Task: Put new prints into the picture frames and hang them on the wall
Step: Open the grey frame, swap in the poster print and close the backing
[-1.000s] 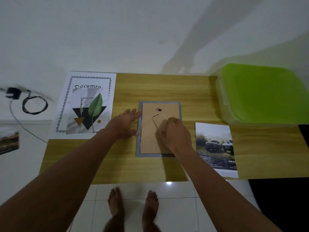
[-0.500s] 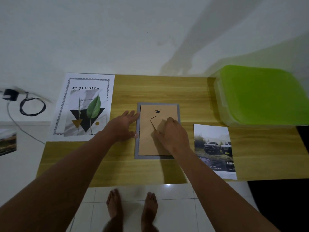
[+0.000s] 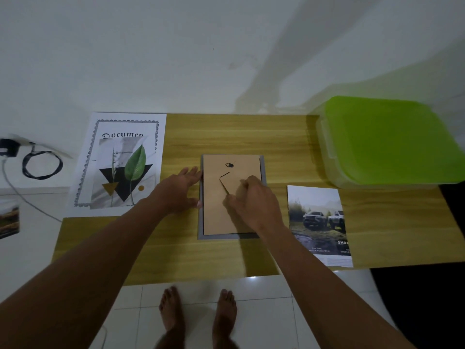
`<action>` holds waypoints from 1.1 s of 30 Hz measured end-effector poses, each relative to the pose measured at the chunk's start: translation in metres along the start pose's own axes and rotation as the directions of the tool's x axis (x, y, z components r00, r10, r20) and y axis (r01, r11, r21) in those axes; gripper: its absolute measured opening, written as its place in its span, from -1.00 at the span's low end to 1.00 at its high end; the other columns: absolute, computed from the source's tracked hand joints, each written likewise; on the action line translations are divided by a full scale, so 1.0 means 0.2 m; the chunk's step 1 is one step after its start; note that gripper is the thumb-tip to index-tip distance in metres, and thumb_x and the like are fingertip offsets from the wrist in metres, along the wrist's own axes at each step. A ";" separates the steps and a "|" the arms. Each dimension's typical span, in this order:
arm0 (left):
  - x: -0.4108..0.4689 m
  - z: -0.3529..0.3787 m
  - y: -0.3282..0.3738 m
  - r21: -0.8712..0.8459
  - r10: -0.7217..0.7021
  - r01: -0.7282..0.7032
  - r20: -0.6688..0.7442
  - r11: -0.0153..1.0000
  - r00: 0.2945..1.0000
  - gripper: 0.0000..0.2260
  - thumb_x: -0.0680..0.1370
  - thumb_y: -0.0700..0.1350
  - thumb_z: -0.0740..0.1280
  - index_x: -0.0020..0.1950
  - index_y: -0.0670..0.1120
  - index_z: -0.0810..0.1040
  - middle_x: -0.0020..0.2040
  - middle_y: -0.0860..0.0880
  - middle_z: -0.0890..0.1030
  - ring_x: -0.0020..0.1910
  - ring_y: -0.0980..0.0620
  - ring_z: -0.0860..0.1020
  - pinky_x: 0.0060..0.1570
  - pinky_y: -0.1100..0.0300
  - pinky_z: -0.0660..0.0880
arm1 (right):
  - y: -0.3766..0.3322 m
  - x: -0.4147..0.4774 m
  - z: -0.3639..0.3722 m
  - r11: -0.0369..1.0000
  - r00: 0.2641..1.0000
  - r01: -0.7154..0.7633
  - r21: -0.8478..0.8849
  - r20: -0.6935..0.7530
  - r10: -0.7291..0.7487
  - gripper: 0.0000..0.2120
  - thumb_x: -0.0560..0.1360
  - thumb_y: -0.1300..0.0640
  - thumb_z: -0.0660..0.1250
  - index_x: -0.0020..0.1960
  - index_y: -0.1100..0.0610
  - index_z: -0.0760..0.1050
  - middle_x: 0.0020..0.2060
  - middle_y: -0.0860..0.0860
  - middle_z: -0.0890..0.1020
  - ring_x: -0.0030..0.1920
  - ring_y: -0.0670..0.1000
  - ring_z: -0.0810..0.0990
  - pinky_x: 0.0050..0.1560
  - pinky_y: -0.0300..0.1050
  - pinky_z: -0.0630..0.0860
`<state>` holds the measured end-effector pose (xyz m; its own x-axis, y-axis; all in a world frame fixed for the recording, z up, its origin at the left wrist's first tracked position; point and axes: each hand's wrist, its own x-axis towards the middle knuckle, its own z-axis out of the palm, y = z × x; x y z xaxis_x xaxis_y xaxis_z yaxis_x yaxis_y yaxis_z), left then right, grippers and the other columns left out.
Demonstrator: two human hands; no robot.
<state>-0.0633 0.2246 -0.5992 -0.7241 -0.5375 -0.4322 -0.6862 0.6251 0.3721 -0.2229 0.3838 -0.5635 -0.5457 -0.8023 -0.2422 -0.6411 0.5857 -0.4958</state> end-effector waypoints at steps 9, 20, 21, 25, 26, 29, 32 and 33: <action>0.01 0.00 -0.01 0.002 -0.008 0.008 0.019 1.000 1.000 -0.15 0.47 0.09 0.46 0.59 0.09 -0.01 0.60 0.04 0.00 0.58 -0.01 -0.04 0.49 -0.09 0.13 | -0.01 0.01 0.02 0.989 1.000 0.003 -0.151 0.023 0.000 -0.59 0.55 -0.09 0.29 0.21 0.20 0.39 0.08 0.11 0.55 -0.01 0.08 0.57 -0.15 -0.13 0.37; 0.01 0.00 0.00 0.005 -0.019 0.019 0.022 1.000 1.000 -0.15 0.46 0.06 0.46 0.59 0.10 -0.01 0.60 0.04 -0.01 0.58 0.01 -0.07 0.50 -0.10 0.12 | -0.01 0.03 0.02 0.951 0.987 0.156 -0.268 0.070 -0.142 -0.37 0.58 -0.18 0.26 0.37 0.33 0.32 0.36 0.24 0.39 0.41 0.17 0.35 0.34 -0.01 0.39; 0.01 0.00 0.00 0.009 -0.020 0.020 0.024 1.000 1.000 -0.15 0.47 0.07 0.46 0.59 0.10 -0.01 0.60 0.04 -0.01 0.58 0.01 -0.07 0.50 -0.09 0.11 | -0.01 0.04 0.02 0.960 0.988 0.149 -0.237 0.073 -0.135 -0.37 0.58 -0.15 0.29 0.38 0.33 0.29 0.39 0.23 0.37 0.42 0.16 0.34 0.33 -0.03 0.40; 0.01 0.00 0.00 -0.002 -0.025 0.025 0.014 1.000 1.000 -0.15 0.46 0.07 0.46 0.59 0.10 0.00 0.60 0.06 -0.01 0.58 0.02 -0.07 0.49 -0.08 0.11 | -0.03 0.07 0.00 0.978 0.991 0.127 -0.168 0.072 -0.116 -0.40 0.54 -0.06 0.36 0.35 0.34 0.30 0.34 0.23 0.39 0.36 0.17 0.39 0.30 -0.02 0.42; 0.01 0.00 0.00 0.000 -0.022 0.022 0.011 1.000 1.000 -0.15 0.46 0.07 0.46 0.59 0.10 0.00 0.60 0.06 -0.01 0.58 0.02 -0.07 0.49 -0.08 0.11 | -0.03 0.07 0.00 0.977 0.990 0.129 -0.171 0.072 -0.118 -0.41 0.52 -0.07 0.37 0.33 0.34 0.32 0.31 0.22 0.40 0.34 0.17 0.40 0.30 -0.01 0.43; 0.01 0.00 0.01 -0.003 -0.027 0.027 0.016 1.000 1.000 -0.15 0.47 0.07 0.46 0.59 0.10 0.00 0.60 0.05 -0.02 0.58 0.03 -0.07 0.49 -0.08 0.11 | -0.04 0.09 -0.02 0.978 0.991 0.114 -0.176 0.084 -0.101 -0.42 0.50 -0.10 0.38 0.31 0.29 0.33 0.28 0.18 0.43 0.32 0.14 0.42 0.21 -0.04 0.44; 0.00 0.00 0.01 -0.007 -0.031 0.031 0.020 1.000 0.999 -0.14 0.46 0.07 0.47 0.59 0.10 -0.01 0.60 0.06 -0.02 0.58 0.02 -0.07 0.50 -0.10 0.12 | -0.06 0.11 -0.01 0.979 0.992 0.087 -0.183 0.100 -0.070 -0.39 0.49 -0.09 0.40 0.35 0.27 0.32 0.31 0.16 0.42 0.33 0.13 0.42 0.22 -0.04 0.44; 0.00 0.00 0.01 -0.008 -0.030 0.030 0.020 1.000 0.999 -0.15 0.46 0.07 0.46 0.59 0.10 -0.01 0.60 0.06 -0.02 0.58 0.02 -0.07 0.50 -0.09 0.12 | -0.06 0.12 0.00 0.979 0.993 0.079 -0.189 0.106 -0.059 -0.38 0.48 -0.09 0.42 0.35 0.26 0.32 0.31 0.16 0.43 0.32 0.12 0.43 0.23 -0.05 0.44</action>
<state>-0.0655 0.2249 -0.5981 -0.7019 -0.5441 -0.4596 -0.7079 0.6043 0.3656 -0.2288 0.3584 -0.5635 -0.4463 -0.8433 -0.2995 -0.7724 0.5320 -0.3470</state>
